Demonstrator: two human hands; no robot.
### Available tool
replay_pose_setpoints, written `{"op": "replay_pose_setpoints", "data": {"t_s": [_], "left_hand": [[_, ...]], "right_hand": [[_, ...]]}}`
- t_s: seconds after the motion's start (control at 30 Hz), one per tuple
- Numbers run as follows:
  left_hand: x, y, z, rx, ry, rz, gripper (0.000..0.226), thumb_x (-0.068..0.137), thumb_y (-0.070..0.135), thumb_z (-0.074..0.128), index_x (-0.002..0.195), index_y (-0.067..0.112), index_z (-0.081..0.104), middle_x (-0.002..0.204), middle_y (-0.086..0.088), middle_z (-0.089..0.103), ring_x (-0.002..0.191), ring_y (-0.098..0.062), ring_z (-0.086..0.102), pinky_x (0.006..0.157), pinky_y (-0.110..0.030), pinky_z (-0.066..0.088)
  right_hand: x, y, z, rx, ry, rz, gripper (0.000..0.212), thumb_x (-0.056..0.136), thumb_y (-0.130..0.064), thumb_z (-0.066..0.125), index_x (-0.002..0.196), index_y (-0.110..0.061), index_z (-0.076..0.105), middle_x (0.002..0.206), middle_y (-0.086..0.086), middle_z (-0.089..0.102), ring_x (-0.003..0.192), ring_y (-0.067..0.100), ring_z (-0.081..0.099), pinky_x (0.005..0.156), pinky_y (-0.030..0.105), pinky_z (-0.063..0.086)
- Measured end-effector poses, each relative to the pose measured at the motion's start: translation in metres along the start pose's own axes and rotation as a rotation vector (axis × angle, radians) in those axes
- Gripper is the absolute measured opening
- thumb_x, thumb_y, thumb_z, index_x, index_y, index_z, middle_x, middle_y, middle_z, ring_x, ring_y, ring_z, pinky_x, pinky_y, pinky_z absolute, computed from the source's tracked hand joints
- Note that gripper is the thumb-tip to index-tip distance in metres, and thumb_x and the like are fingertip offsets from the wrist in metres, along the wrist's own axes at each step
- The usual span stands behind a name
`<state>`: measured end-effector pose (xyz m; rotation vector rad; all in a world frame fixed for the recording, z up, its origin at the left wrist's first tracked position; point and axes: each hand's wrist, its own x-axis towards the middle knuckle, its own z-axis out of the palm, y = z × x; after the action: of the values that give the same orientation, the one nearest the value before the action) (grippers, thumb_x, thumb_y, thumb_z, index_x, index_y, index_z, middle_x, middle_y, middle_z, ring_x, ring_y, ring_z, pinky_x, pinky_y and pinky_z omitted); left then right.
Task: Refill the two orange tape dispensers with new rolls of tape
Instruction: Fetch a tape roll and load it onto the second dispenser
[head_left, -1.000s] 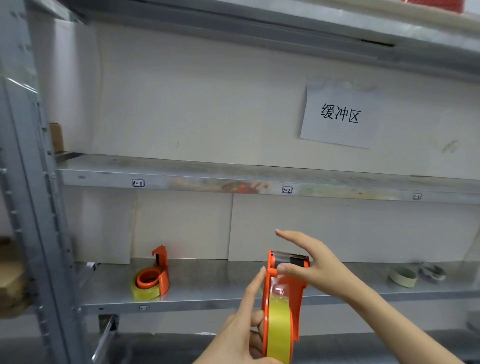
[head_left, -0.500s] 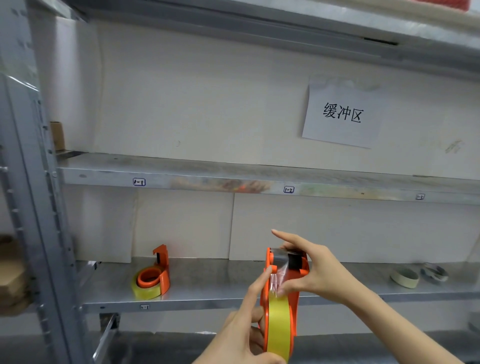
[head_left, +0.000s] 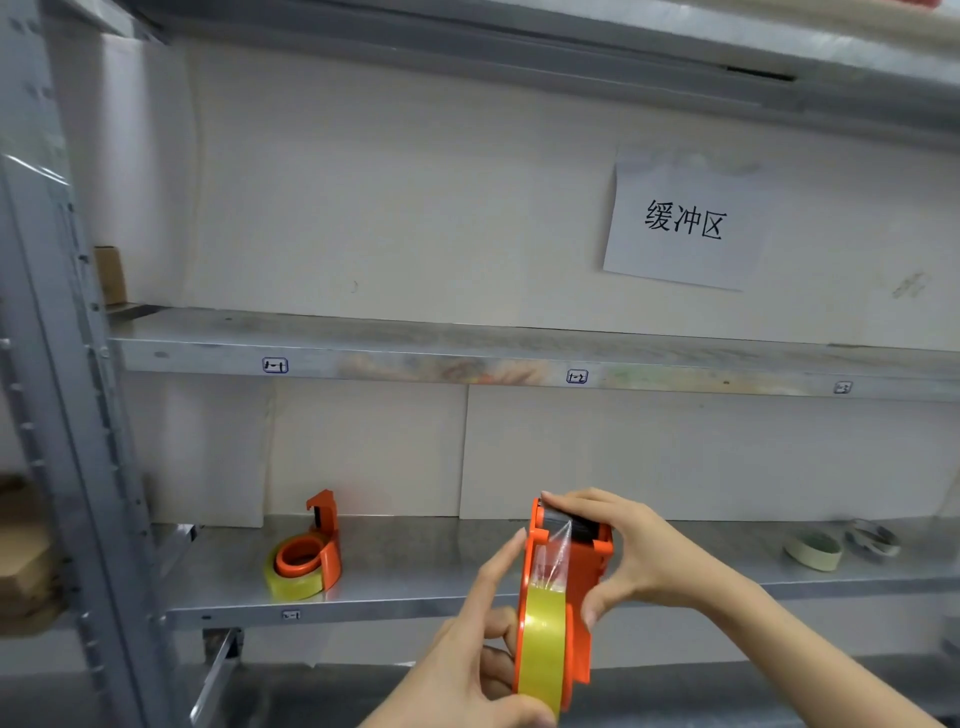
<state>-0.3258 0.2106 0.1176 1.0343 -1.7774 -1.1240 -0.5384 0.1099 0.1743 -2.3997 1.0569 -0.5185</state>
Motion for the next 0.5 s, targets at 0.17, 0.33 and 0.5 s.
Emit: {"op": "replay_pose_setpoints", "data": {"t_s": [0.17, 0.33, 0.5], "left_hand": [[0.001, -0.006, -0.001, 0.001, -0.006, 0.0, 0.105, 0.077, 0.019, 0.079, 0.129, 0.077, 0.009, 0.1, -0.013, 0.062, 0.091, -0.034, 0.067, 0.091, -0.043, 0.057], [-0.001, -0.008, 0.004, -0.032, 0.0, -0.01, 0.106, 0.077, 0.016, 0.08, 0.128, 0.078, 0.01, 0.098, -0.013, 0.065, 0.085, -0.028, 0.071, 0.091, -0.037, 0.058], [0.002, -0.019, 0.0, -0.086, -0.023, -0.007, 0.107, 0.074, 0.012, 0.083, 0.131, 0.073, 0.015, 0.086, -0.01, 0.063, 0.073, -0.02, 0.063, 0.083, -0.033, 0.056]], "right_hand": [[-0.003, 0.01, 0.006, 0.103, 0.031, 0.017, 0.102, 0.045, -0.04, 0.093, 0.135, -0.036, 0.045, 0.127, -0.017, 0.054, 0.119, 0.001, 0.052, 0.098, 0.02, 0.045], [-0.003, 0.017, 0.013, 0.177, 0.065, 0.058, 0.1, 0.044, -0.039, 0.092, 0.133, -0.04, 0.047, 0.12, -0.014, 0.059, 0.114, 0.002, 0.056, 0.094, 0.021, 0.048], [-0.009, 0.024, 0.01, 0.186, 0.037, 0.062, 0.105, 0.043, -0.035, 0.094, 0.135, -0.04, 0.044, 0.126, -0.016, 0.057, 0.116, -0.002, 0.054, 0.093, 0.013, 0.046]]}}
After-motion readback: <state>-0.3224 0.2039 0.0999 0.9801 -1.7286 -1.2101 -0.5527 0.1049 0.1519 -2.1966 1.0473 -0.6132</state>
